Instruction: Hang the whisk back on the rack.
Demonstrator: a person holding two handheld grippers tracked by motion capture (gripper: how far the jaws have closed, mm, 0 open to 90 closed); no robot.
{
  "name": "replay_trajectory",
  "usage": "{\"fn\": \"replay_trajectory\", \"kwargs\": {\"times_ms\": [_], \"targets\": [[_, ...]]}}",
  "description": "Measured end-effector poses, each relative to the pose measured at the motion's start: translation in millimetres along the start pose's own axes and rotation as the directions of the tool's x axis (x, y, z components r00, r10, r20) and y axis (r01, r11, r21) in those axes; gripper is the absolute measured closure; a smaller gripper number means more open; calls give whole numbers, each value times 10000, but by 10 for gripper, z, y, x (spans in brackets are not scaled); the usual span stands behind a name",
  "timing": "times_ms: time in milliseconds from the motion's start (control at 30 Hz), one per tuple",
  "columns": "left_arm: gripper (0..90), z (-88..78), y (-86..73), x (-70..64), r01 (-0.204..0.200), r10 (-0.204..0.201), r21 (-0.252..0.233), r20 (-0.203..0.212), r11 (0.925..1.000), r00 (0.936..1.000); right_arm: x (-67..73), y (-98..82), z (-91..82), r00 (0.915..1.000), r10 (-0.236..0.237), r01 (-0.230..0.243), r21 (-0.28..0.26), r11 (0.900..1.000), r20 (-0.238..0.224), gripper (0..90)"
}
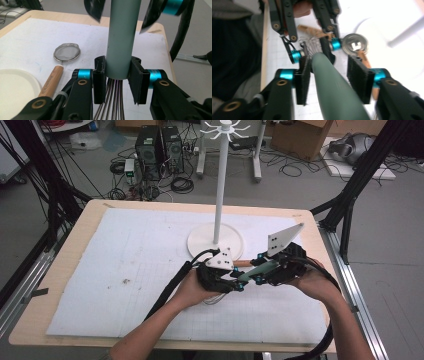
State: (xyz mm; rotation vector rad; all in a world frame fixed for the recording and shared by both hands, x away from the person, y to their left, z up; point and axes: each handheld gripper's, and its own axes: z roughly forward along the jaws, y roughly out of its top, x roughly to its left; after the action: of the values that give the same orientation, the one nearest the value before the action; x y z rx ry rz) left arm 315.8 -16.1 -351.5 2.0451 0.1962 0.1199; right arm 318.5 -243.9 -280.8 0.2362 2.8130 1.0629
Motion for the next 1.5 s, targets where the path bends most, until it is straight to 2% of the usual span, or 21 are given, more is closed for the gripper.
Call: {"fn": "replay_trajectory", "kwargs": {"times_ms": [100, 200, 400, 500, 633, 767, 833, 933, 1100, 1200, 1267, 1333, 1433, 1500], "targets": [[680, -50, 3, 25, 124, -125, -135, -52, 9998, 9999, -11, -56, -78, 9989, 355, -335, -652, 9973, 305, 483], [681, -95, 4, 41, 227, -229, -239, -95, 9995, 9997, -14, -87, -120, 9972, 659, -616, -1098, 9920, 357, 481], [683, -156, 18, 60, 365, -389, -550, -439, 9978, 9983, -34, -108, -54, 9954, 962, -941, -1874, 9778, 20, 538], [684, -174, 17, 71, 531, -568, -638, -569, 9965, 9968, -36, -83, 6, 9961, 866, -812, -2009, 9762, 184, 554], [685, -208, 12, 88, 639, -694, -750, -737, 9951, 9949, -66, -29, 50, 9956, 922, -851, -2322, 9689, 197, 582], [685, -243, 15, 94, 826, -914, -926, -944, 9923, 9913, -99, 23, 73, 9928, 1197, -1125, -2735, 9553, 99, 609], [685, -264, 7, 100, 1034, -1134, -980, -1032, 9898, 9882, -112, 49, 95, 9915, 1294, -1208, -2793, 9526, 125, 610], [685, -293, -4, 99, 1135, -1264, -1078, -1214, 9877, 9845, -122, 94, 136, 9906, 1360, -1263, -2869, 9496, 139, 607], [686, -336, -9, 105, 1295, -1463, -1181, -1470, 9845, 9783, -147, 169, 188, 9861, 1659, -1584, -3084, 9380, -18, 610], [685, -365, -31, 129, 1355, -1531, -1352, -1297, 9815, 9797, -165, 202, 209, 9849, 1721, -1696, -3218, 9315, -210, 628], [681, -389, -44, 142, 1370, -1539, -1436, -1144, 9801, 9814, -189, 214, 217, 9842, 1708, -1767, -3296, 9274, -469, 647], [670, -419, -54, 158, 1350, -1493, -1518, -871, 9791, 9849, -207, 219, 224, 9834, 1562, -1786, -3455, 9213, -921, 664], [615, -443, -73, 213, 1636, -1702, -1617, -281, 9732, 9850, -205, 245, 237, 9852, 1296, -1612, -3484, 9234, -1122, 667], [585, -449, -84, 231, 1614, -1652, -1539, -127, 9748, 9862, -198, 277, 251, 9877, 1055, -1397, -3506, 9260, -1150, 668]]}}
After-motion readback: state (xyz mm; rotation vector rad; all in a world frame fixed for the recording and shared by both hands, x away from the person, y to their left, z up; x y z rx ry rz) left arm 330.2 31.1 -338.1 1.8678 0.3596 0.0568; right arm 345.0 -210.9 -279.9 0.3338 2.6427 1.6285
